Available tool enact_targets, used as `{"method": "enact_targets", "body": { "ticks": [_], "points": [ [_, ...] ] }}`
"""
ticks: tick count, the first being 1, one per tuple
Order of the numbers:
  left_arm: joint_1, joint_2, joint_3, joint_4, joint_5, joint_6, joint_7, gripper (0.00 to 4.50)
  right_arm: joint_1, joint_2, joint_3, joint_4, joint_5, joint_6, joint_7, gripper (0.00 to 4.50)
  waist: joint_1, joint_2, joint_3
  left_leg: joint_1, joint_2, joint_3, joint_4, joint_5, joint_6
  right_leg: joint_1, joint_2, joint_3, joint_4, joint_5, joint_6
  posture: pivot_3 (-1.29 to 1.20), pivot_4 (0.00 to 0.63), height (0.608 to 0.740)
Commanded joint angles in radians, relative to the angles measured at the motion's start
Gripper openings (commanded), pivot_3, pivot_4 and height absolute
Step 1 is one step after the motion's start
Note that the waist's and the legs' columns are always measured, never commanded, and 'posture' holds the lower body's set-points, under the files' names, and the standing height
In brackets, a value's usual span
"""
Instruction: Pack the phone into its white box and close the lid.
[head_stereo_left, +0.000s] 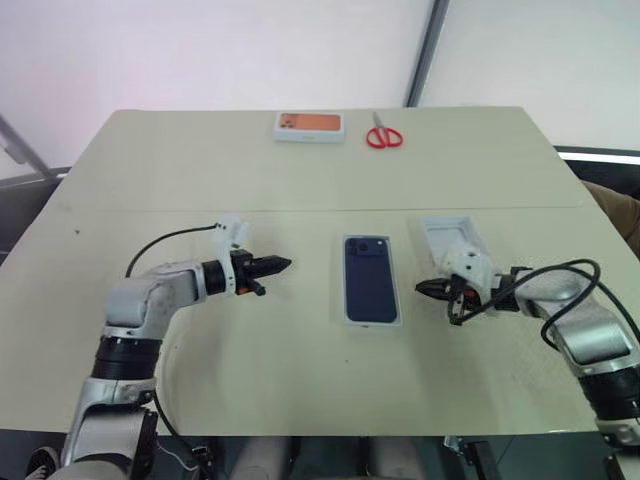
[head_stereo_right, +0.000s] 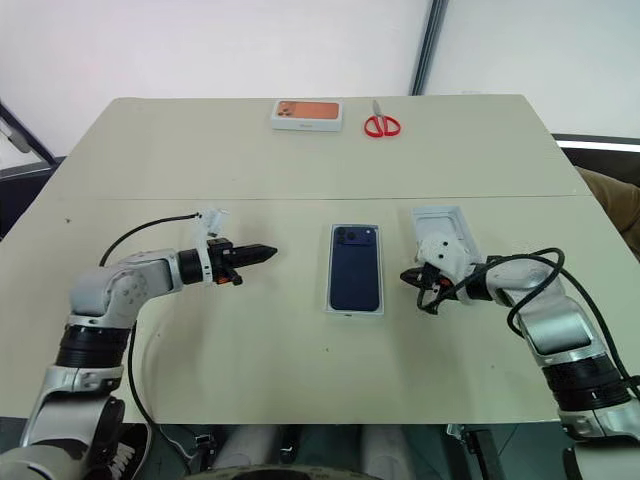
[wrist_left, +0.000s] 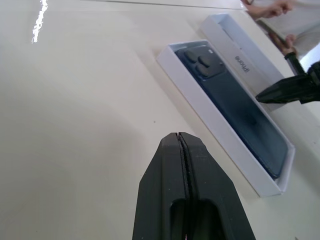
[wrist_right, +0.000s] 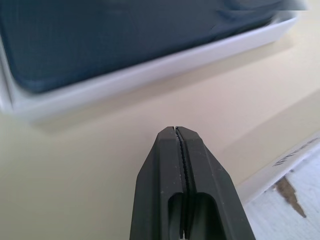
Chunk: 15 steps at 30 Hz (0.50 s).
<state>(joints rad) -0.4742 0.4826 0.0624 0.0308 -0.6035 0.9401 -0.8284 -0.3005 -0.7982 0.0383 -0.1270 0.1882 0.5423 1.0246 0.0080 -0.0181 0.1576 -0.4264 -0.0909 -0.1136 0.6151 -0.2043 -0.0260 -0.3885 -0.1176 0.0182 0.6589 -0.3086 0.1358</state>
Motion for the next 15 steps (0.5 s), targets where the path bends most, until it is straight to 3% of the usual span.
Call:
{"method": "enact_targets", "body": {
  "ticks": [1, 7, 8, 15],
  "points": [
    [0.005, 0.050, 0.044, -0.034, -0.010, -0.098, -0.068, 1.37, -0.064, 0.006, -0.088, -0.089, 0.092, 0.162, -0.054, 0.97, 0.001, 0.000, 0.000, 0.000, 0.000, 0.000, 0.000, 0.000, 0.000, 0.000, 0.000, 0.000, 0.000, 0.000, 0.000, 0.00, 0.150, 0.740],
    [0.056, 0.118, 0.047, -0.044, -0.003, -0.236, -0.182, 4.39, -0.183, 0.000, -0.142, -0.084, 0.089, 0.415, -0.233, 4.05, 0.001, 0.001, 0.001, 0.000, 0.000, 0.000, -0.001, 0.000, 0.000, -0.001, -0.001, 0.000, -0.001, 0.000, 0.000, 0.00, 0.150, 0.740],
    [0.064, 0.127, 0.047, -0.046, -0.001, -0.261, -0.204, 4.50, -0.191, -0.002, -0.144, -0.086, 0.090, 0.470, -0.260, 4.46, 0.001, 0.001, 0.001, -0.001, 0.000, 0.000, -0.001, 0.000, 0.000, -0.001, -0.001, 0.000, -0.001, 0.000, 0.000, 0.00, 0.150, 0.740],
    [0.092, 0.178, 0.054, -0.030, 0.009, -0.411, -0.340, 4.50, -0.146, 0.011, -0.145, -0.238, 0.164, 0.808, -0.350, 4.46, 0.002, 0.001, 0.001, -0.002, 0.000, 0.000, -0.002, 0.000, 0.000, -0.001, -0.002, 0.000, -0.003, 0.000, -0.001, 0.00, 0.150, 0.740]
  ]
}}
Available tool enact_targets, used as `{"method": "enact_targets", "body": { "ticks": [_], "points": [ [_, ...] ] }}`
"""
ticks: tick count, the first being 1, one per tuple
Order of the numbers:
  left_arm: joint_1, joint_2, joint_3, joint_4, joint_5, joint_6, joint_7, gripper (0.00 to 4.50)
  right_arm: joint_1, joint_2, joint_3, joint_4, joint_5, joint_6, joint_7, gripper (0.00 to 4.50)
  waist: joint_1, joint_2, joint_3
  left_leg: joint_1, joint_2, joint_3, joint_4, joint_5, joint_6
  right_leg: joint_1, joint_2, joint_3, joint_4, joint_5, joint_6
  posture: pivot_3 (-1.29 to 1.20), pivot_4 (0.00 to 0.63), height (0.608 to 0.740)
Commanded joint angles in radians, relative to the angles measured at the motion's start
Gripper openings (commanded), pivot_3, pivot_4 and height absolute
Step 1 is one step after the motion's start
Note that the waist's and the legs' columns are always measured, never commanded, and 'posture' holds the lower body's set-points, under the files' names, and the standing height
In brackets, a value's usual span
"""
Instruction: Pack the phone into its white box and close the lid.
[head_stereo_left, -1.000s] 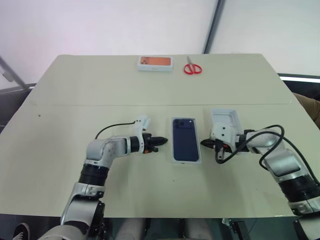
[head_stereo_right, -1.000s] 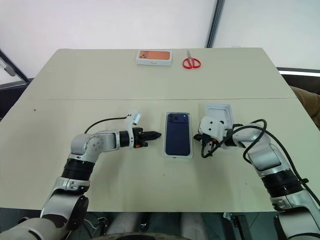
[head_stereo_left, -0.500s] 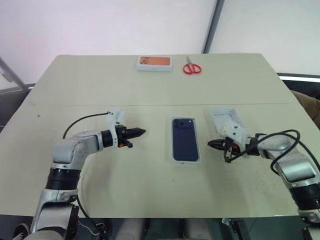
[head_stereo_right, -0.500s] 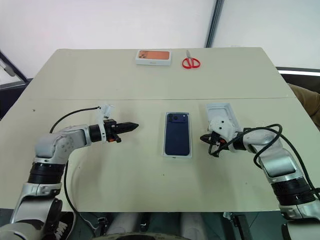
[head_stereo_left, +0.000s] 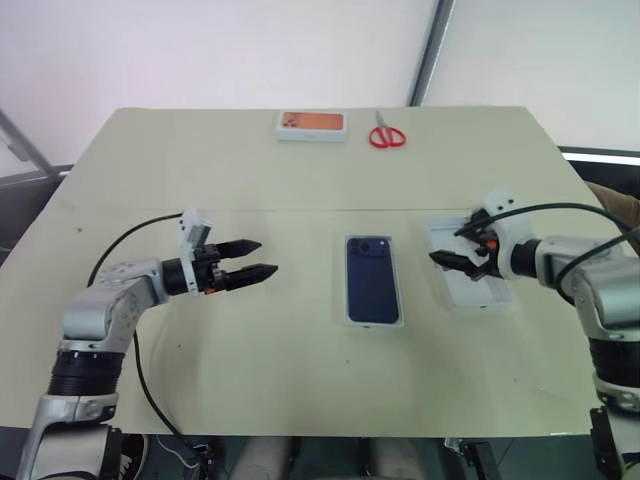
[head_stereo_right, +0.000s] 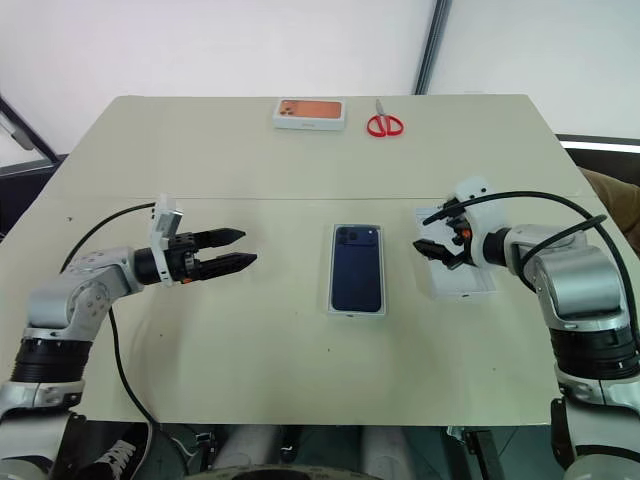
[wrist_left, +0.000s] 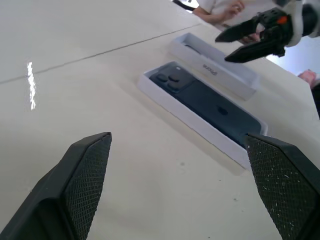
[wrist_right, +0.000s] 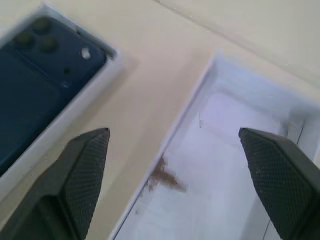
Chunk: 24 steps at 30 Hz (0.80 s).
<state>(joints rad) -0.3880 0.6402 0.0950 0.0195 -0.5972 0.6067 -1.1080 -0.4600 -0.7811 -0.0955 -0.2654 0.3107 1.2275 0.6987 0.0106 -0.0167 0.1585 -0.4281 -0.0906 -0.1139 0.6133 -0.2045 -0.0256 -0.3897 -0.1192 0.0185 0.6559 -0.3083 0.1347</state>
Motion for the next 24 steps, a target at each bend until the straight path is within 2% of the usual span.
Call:
{"method": "enact_targets", "body": {
  "ticks": [1, 4, 8, 13, 24],
  "points": [
    [0.008, 0.022, 0.018, -0.023, 0.004, -0.095, -0.072, 4.50, 0.010, -0.005, -0.014, -0.104, 0.040, 0.147, -0.042, 4.46, -0.001, 0.001, 0.000, 0.000, 0.000, 0.000, 0.000, 0.000, 0.000, 0.000, 0.000, 0.000, 0.000, 0.000, 0.000, 0.00, 0.150, 0.740],
    [0.024, 0.022, 0.007, -0.042, 0.001, -0.131, -0.099, 4.50, -0.009, 0.021, -0.041, -0.118, 0.046, 0.239, -0.095, 4.46, -0.006, 0.002, 0.001, 0.000, 0.000, 0.001, 0.000, 0.000, 0.000, 0.000, 0.000, 0.000, 0.000, 0.000, 0.000, 0.00, 0.150, 0.740],
    [0.072, 0.009, -0.021, -0.059, 0.035, -0.219, -0.128, 4.50, 0.017, -0.009, 0.038, -0.163, 0.011, 0.240, -0.162, 4.46, -0.007, 0.002, 0.001, 0.000, 0.001, 0.001, -0.001, 0.000, 0.000, -0.001, 0.000, 0.000, 0.000, 0.000, 0.000, 0.00, 0.150, 0.740],
    [0.107, 0.008, -0.045, -0.079, 0.032, -0.237, -0.151, 4.50, -0.024, 0.067, 0.007, -0.195, 0.034, 0.374, -0.214, 4.46, -0.007, 0.002, 0.001, 0.000, 0.001, 0.001, 0.000, 0.000, 0.000, 0.000, 0.000, 0.000, 0.000, 0.000, 0.000, 0.00, 0.150, 0.740],
    [0.138, -0.024, -0.056, -0.117, 0.043, -0.266, -0.114, 4.50, -0.033, 0.134, 0.055, -0.216, 0.043, 0.387, -0.328, 4.46, -0.008, 0.003, 0.002, 0.000, 0.001, 0.001, 0.000, 0.000, 0.001, 0.000, 0.001, 0.000, 0.000, 0.000, 0.000, 0.00, 0.150, 0.740]
  ]
}}
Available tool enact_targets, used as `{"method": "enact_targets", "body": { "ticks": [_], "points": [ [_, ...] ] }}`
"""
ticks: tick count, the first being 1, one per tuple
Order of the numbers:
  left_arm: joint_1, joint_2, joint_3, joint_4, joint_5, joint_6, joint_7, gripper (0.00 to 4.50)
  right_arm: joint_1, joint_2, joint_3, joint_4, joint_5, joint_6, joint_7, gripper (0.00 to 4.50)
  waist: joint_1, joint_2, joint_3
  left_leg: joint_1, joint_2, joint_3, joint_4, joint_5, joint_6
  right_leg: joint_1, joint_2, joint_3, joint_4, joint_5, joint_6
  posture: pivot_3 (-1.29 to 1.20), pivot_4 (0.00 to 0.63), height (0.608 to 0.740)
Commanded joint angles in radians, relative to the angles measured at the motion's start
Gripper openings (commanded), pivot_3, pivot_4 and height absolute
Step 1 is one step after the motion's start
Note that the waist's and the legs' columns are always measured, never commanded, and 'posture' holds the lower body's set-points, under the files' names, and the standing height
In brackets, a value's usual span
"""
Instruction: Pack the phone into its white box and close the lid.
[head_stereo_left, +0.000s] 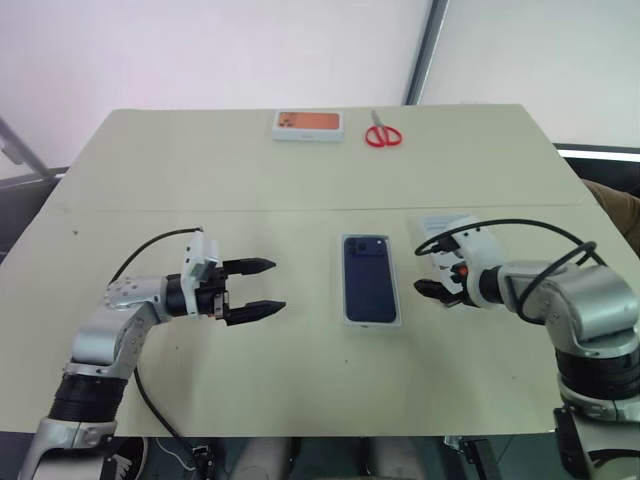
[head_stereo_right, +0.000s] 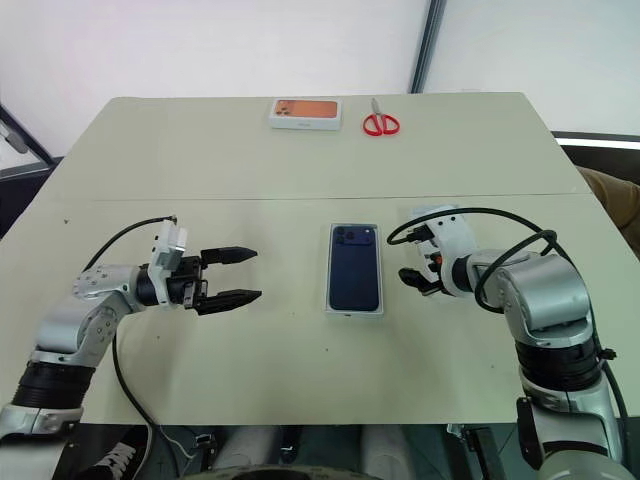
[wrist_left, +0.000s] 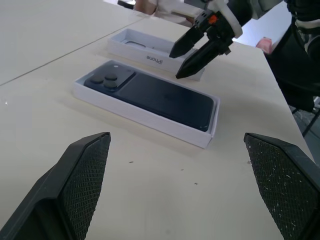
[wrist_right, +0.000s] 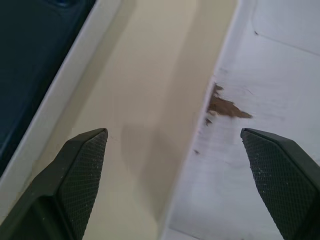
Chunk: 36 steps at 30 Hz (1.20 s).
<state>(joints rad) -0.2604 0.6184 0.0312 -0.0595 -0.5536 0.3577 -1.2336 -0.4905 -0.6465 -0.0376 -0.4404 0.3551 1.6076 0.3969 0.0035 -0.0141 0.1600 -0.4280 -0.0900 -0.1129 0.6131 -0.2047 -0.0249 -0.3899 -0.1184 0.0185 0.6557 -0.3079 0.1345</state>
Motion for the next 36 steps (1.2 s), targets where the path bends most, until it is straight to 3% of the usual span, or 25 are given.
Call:
{"method": "enact_targets", "body": {
  "ticks": [1, 4, 11, 17, 23, 25, 28, 32, 36],
  "points": [
    [0.014, -0.002, 0.006, -0.041, 0.000, -0.018, 0.014, 4.50, -0.002, 0.006, -0.005, -0.039, 0.000, 0.007, -0.034, 4.46, -0.001, 0.000, 0.000, 0.000, 0.000, 0.000, 0.000, 0.000, 0.000, 0.000, 0.000, 0.000, 0.000, 0.000, 0.000, 0.00, 0.150, 0.740],
    [0.022, -0.003, 0.004, -0.051, 0.003, -0.024, 0.024, 4.50, -0.002, 0.016, -0.008, -0.033, 0.006, 0.007, -0.051, 3.69, -0.002, 0.000, 0.000, 0.000, 0.000, 0.000, 0.000, 0.000, 0.000, 0.000, 0.000, 0.000, 0.000, 0.000, 0.000, 0.00, 0.150, 0.740],
    [0.024, -0.007, -0.006, -0.062, 0.005, -0.027, 0.041, 4.50, 0.014, 0.041, 0.002, -0.028, 0.001, 0.007, -0.101, 0.07, -0.014, 0.000, 0.000, 0.000, 0.000, 0.000, 0.000, 0.000, 0.000, 0.000, 0.000, 0.000, 0.000, 0.000, 0.000, 0.00, 0.150, 0.740],
    [0.019, -0.007, -0.008, -0.058, 0.005, -0.027, 0.048, 4.50, 0.007, 0.082, -0.028, -0.008, -0.008, 0.007, -0.150, 0.07, -0.018, 0.000, 0.000, 0.000, 0.000, 0.000, 0.000, 0.000, 0.000, 0.000, 0.001, 0.000, 0.000, 0.000, 0.000, 0.00, 0.150, 0.740],
    [0.007, -0.011, -0.002, -0.042, 0.006, -0.026, 0.061, 4.50, -0.093, 0.174, -0.122, 0.023, -0.015, -0.010, -0.182, 0.07, -0.018, 0.001, 0.000, 0.000, 0.000, 0.000, 0.000, 0.000, 0.000, 0.000, 0.001, 0.000, 0.000, 0.000, 0.000, 0.00, 0.150, 0.740],
    [-0.014, -0.027, 0.012, -0.021, 0.004, -0.022, 0.091, 4.50, -0.200, 0.297, -0.257, 0.037, 0.038, -0.024, -0.153, 0.07, -0.024, 0.002, 0.001, 0.000, 0.000, 0.000, -0.001, 0.000, 0.000, -0.001, 0.001, 0.000, 0.001, 0.000, 0.000, 0.00, 0.150, 0.740],
    [-0.042, -0.045, 0.029, 0.011, 0.007, -0.031, 0.127, 4.50, -0.302, 0.397, -0.404, 0.069, 0.102, -0.036, -0.108, 0.07, -0.021, 0.004, 0.002, 0.000, 0.000, 0.001, -0.001, 0.000, 0.000, -0.002, 0.002, 0.001, 0.004, 0.000, 0.000, 0.00, 0.150, 0.740],
    [-0.064, -0.051, 0.052, 0.036, 0.003, -0.038, 0.158, 4.50, -0.374, 0.581, -0.641, 0.149, 0.320, 0.007, -0.138, 0.07, -0.017, 0.003, 0.002, 0.000, 0.000, 0.000, -0.001, 0.000, 0.000, -0.001, 0.002, 0.001, 0.004, 0.000, 0.000, 0.00, 0.150, 0.740],
    [-0.067, -0.049, 0.083, 0.033, -0.013, -0.029, 0.174, 4.50, -0.272, 0.636, -0.658, 0.188, 0.616, 0.007, -0.249, 0.07, -0.017, 0.004, 0.002, 0.000, 0.000, 0.000, 0.000, 0.000, 0.000, -0.002, 0.001, 0.001, 0.005, 0.000, 0.000, 0.00, 0.150, 0.740]
  ]
}}
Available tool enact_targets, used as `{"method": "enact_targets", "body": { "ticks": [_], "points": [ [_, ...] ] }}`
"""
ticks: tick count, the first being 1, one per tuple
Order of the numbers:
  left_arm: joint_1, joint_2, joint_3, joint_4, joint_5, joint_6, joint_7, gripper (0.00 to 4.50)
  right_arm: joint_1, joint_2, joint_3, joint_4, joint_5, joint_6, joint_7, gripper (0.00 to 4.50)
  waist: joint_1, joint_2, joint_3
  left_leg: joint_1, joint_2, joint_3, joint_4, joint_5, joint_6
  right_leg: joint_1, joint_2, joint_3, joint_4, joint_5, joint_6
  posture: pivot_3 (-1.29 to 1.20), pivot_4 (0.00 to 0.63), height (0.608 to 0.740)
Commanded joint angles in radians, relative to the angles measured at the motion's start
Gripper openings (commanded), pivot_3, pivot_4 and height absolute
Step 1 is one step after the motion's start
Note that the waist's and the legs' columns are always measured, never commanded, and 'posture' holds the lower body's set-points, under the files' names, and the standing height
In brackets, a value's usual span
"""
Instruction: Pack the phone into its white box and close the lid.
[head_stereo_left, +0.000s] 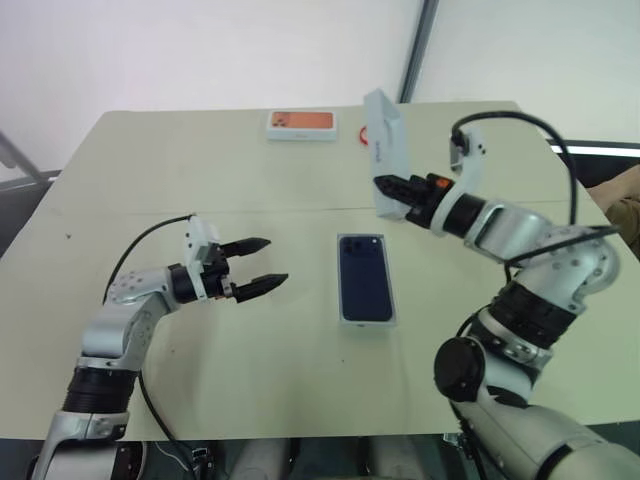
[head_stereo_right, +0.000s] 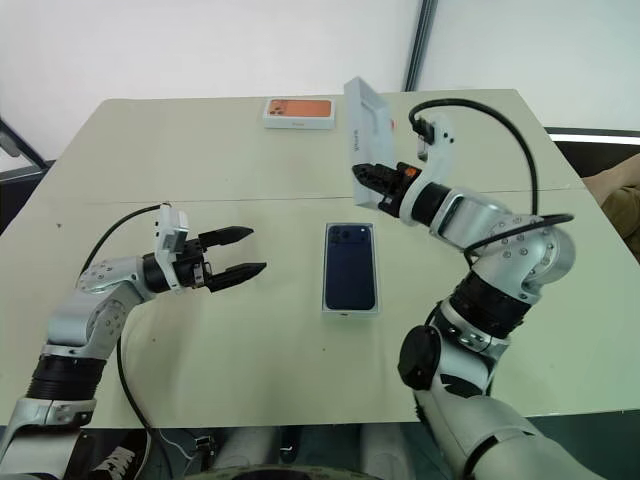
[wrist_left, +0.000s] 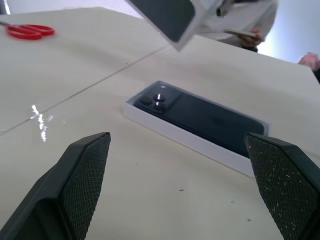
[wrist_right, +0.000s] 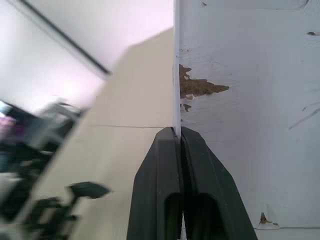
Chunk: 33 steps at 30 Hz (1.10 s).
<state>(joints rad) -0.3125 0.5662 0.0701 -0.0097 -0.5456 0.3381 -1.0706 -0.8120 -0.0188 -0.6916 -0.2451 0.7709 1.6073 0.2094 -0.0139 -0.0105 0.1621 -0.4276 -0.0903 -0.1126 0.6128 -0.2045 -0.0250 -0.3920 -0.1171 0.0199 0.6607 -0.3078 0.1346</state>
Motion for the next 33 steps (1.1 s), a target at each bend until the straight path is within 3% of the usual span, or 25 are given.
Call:
{"method": "enact_targets", "body": {
  "ticks": [1, 5, 7, 9, 14, 24, 27, 33],
  "points": [
    [-0.012, 0.007, 0.051, -0.021, -0.025, -0.006, 0.012, 4.50, 0.089, 0.018, 0.006, 0.005, 0.284, 0.007, -0.107, 0.07, -0.001, 0.000, 0.000, 0.000, 0.000, 0.000, 0.000, 0.000, 0.000, -0.001, 0.000, 0.000, 0.000, 0.000, 0.000, 0.00, 0.150, 0.740],
    [0.003, 0.013, 0.080, -0.040, -0.040, 0.009, 0.029, 4.50, 0.192, 0.056, 0.057, 0.096, 0.695, -0.027, -0.337, 0.07, -0.010, 0.000, 0.000, 0.000, 0.000, 0.001, 0.000, 0.000, 0.000, -0.002, 0.000, 0.002, 0.002, 0.000, 0.000, 0.00, 0.150, 0.740],
    [0.010, 0.015, 0.092, -0.046, -0.049, 0.015, 0.035, 4.50, 0.283, 0.005, 0.218, 0.095, 0.998, -0.173, -0.512, 0.07, -0.019, 0.001, 0.000, 0.000, 0.001, 0.001, -0.001, 0.000, 0.000, -0.002, 0.000, 0.002, 0.002, 0.000, 0.000, 0.00, 0.150, 0.740],
    [0.014, 0.017, 0.100, -0.051, -0.060, 0.023, 0.041, 4.50, 0.355, -0.041, 0.354, 0.059, 1.170, -0.302, -0.607, 0.07, -0.027, 0.001, 0.000, 0.000, 0.001, 0.001, -0.002, 0.000, 0.000, -0.003, -0.001, 0.003, 0.001, 0.000, 0.000, 0.00, 0.150, 0.740],
    [0.024, -0.003, 0.093, -0.087, -0.076, 0.043, 0.062, 4.50, 0.439, -0.055, 0.479, 0.002, 1.201, -0.458, -0.648, 0.07, -0.029, 0.001, 0.000, 0.000, 0.001, 0.002, -0.001, 0.000, 0.000, -0.002, 0.001, 0.002, 0.001, 0.000, 0.000, 0.00, 0.150, 0.740],
    [0.065, -0.023, 0.047, -0.142, -0.072, 0.063, 0.060, 4.50, 0.488, -0.149, 0.646, 0.015, 1.201, -0.523, -0.629, 0.07, -0.028, 0.001, 0.000, 0.000, 0.001, 0.002, 0.000, 0.000, 0.000, -0.002, 0.003, 0.003, 0.001, 0.000, 0.000, 0.00, 0.150, 0.740],
    [0.089, -0.026, 0.030, -0.148, -0.061, 0.071, 0.060, 3.74, 0.520, -0.135, 0.659, 0.031, 1.201, -0.555, -0.648, 0.00, -0.028, 0.001, 0.000, 0.000, 0.001, 0.002, 0.000, 0.000, 0.001, -0.001, 0.003, 0.003, 0.001, 0.000, 0.000, 0.00, 0.150, 0.740],
    [0.123, -0.053, -0.009, -0.154, -0.060, 0.070, 0.072, 0.66, 0.536, -0.141, 0.665, 0.047, 1.201, -0.607, -0.659, 0.00, -0.024, 0.001, 0.000, 0.000, 0.001, 0.001, 0.000, 0.000, 0.001, -0.001, 0.002, 0.003, 0.001, -0.001, 0.000, 0.00, 0.150, 0.740]
  ]
}}
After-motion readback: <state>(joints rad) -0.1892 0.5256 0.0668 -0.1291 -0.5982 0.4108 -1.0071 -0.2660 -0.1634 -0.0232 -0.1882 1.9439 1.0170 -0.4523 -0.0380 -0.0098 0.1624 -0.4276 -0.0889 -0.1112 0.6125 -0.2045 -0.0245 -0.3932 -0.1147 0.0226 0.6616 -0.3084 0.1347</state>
